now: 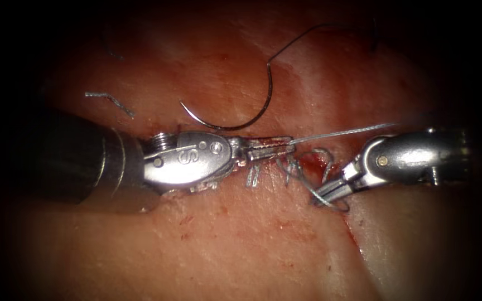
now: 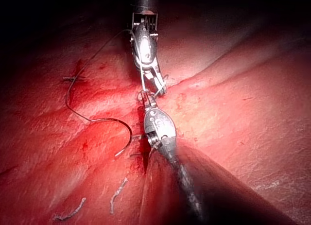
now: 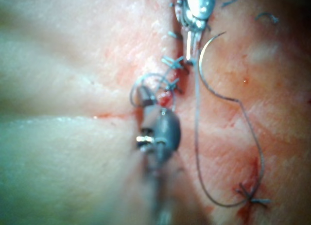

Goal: Wound Closure

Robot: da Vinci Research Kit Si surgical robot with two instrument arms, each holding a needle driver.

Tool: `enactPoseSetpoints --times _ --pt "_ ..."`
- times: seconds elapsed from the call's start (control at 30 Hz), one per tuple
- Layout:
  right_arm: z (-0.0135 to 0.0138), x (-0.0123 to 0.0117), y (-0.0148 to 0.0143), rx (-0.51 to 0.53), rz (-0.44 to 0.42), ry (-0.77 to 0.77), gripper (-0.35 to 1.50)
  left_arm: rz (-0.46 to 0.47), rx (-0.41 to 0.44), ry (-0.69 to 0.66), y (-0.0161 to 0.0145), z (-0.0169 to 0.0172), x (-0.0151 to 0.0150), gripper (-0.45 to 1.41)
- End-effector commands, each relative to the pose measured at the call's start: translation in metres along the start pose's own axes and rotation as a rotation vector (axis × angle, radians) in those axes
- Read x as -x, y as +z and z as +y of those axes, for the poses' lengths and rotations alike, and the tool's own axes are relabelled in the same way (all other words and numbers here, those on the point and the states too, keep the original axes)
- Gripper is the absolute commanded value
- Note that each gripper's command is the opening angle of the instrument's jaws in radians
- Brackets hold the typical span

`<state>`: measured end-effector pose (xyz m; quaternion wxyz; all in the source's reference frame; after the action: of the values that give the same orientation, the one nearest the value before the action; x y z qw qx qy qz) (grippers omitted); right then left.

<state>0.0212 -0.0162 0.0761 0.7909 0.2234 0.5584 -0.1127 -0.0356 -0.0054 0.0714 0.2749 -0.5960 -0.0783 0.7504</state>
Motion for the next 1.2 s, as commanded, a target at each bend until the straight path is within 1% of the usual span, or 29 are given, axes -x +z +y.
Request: enactPoseSetpoints --times 0.03,0.1,0.17,0.2,0.3,0.37,0.43,0.53,0.7,0.87,1.0,1.07,1.1,1.17,1.2 --pt "0.0012 0.0002 -0.0004 0.037 0.017 0.015 -0.35 0.002 0.002 0.001 0.0002 0.0005 0.0005 -0.45" --pt "0.0016 0.0002 -0.0010 0.057 0.026 0.030 -0.35 0.002 0.006 0.003 -0.0002 0.0012 0.0005 -0.45" --pt "0.0029 0.0003 -0.0031 0.132 0.065 0.082 -0.35 0.003 0.019 0.007 -0.0018 0.0037 0.0006 -0.45" --pt "0.0029 0.0003 -0.0031 0.132 0.065 0.082 -0.35 0.003 0.019 0.007 -0.0018 0.0037 0.0006 -0.45" --pt "0.0038 0.0008 -0.0039 0.179 0.066 0.108 -0.35 0.000 0.027 0.005 -0.0030 0.0058 0.0007 -0.45" --pt "0.0040 0.0014 -0.0039 0.187 0.065 0.120 -0.35 0.000 0.031 -0.003 -0.0036 0.0078 0.0007 -0.45" --pt "0.0041 0.0016 -0.0038 0.195 0.066 0.124 -0.35 0.000 0.031 -0.001 -0.0037 0.0084 0.0007 -0.45" --pt "0.0042 0.0021 -0.0035 0.217 0.067 0.131 -0.35 -0.003 0.041 -0.012 -0.0036 0.0119 0.0014 -0.45" --pt "0.0041 0.0019 -0.0033 0.223 0.079 0.134 -0.35 -0.003 0.060 -0.016 -0.0037 0.0140 0.0014 -0.45" --pt "0.0039 0.0016 -0.0031 0.229 0.083 0.137 -0.35 -0.019 0.073 -0.021 -0.0045 0.0157 0.0022 -0.45" --pt "0.0054 0.0020 -0.0025 0.272 0.082 0.153 -0.35 -0.022 0.112 -0.041 -0.0059 0.0181 0.0024 -0.45" --pt "0.0057 0.0020 -0.0024 0.275 0.081 0.155 -0.35 -0.022 0.119 -0.045 -0.0060 0.0185 0.0023 -0.45" --pt "0.0067 0.0023 -0.0020 0.288 0.078 0.166 -0.35 -0.025 0.150 -0.050 -0.0063 0.0200 0.0022 -0.45" --pt "0.0069 0.0024 -0.0018 0.293 0.076 0.167 -0.35 -0.027 0.163 -0.058 -0.0063 0.0207 0.0022 -0.45" --pt "0.0076 0.0027 -0.0013 0.306 0.073 0.176 -0.35 -0.029 0.179 -0.063 -0.0064 0.0218 0.0023 -0.45"
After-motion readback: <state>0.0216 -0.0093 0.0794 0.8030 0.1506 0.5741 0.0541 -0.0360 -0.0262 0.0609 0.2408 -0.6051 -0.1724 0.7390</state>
